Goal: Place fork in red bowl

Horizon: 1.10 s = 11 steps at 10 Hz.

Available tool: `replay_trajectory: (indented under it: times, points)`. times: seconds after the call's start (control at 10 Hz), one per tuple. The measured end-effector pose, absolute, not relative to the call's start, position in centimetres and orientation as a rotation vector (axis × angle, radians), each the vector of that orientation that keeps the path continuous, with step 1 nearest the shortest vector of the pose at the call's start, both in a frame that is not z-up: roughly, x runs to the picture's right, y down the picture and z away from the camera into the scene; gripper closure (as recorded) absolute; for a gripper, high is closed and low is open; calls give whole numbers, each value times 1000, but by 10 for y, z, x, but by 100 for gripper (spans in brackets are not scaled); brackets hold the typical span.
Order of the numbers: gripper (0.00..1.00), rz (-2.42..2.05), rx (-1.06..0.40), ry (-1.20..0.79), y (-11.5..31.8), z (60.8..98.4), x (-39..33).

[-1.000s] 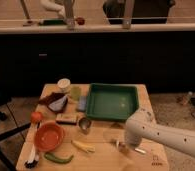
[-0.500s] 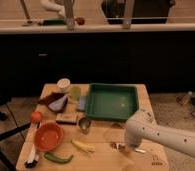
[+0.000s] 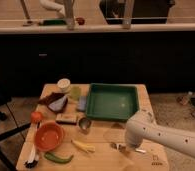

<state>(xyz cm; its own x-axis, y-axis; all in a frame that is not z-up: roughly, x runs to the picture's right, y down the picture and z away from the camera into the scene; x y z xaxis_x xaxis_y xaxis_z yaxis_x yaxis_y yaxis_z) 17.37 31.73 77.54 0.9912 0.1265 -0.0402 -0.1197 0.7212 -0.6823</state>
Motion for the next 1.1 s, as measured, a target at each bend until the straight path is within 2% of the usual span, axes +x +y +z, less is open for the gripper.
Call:
replay_trajectory:
  times: [1.1]
  points:
    - [100,136,-727,-57,299,768,168]
